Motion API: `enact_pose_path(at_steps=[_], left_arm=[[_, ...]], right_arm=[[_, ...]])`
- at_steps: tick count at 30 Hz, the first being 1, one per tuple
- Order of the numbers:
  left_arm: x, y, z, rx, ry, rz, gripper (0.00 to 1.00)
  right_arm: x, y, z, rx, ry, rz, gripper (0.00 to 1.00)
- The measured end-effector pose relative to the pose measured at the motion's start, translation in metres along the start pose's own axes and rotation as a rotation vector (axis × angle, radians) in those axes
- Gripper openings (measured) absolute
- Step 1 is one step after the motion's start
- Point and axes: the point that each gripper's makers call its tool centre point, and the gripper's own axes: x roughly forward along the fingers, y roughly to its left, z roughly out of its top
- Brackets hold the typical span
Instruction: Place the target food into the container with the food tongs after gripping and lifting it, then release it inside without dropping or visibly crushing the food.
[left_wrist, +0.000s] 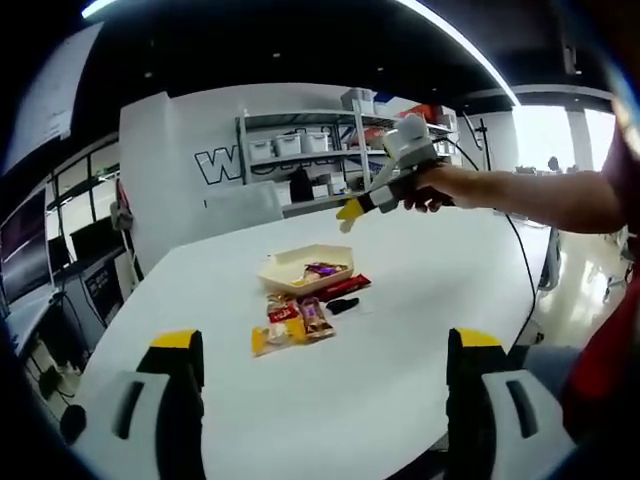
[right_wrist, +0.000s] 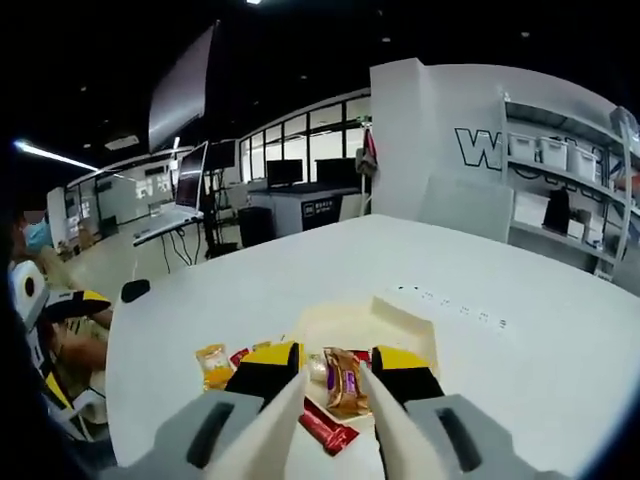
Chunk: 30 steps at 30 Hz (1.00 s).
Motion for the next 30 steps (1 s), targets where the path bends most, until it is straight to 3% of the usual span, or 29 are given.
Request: enact_pose_path(at_steps=[14, 22, 30], left_arm=[[-0.002, -0.001, -0.004, 0.008, 0.009, 0.005, 0.99], [-0.001, -0.001, -0.003, 0.007, 0.003, 0.005, 0.99], [0.0, -0.004, -0.005, 0.007, 0.009, 0.001, 0.99]], right_arm=[[0.003, 0.015, -0.029, 0.027, 0.024, 0.034, 0.24], [0.004, 0.013, -0.033, 0.037, 0.033, 0.043, 0.24], [0.009, 0.023, -0.048, 0.049, 0.058, 0.068, 0.24]])
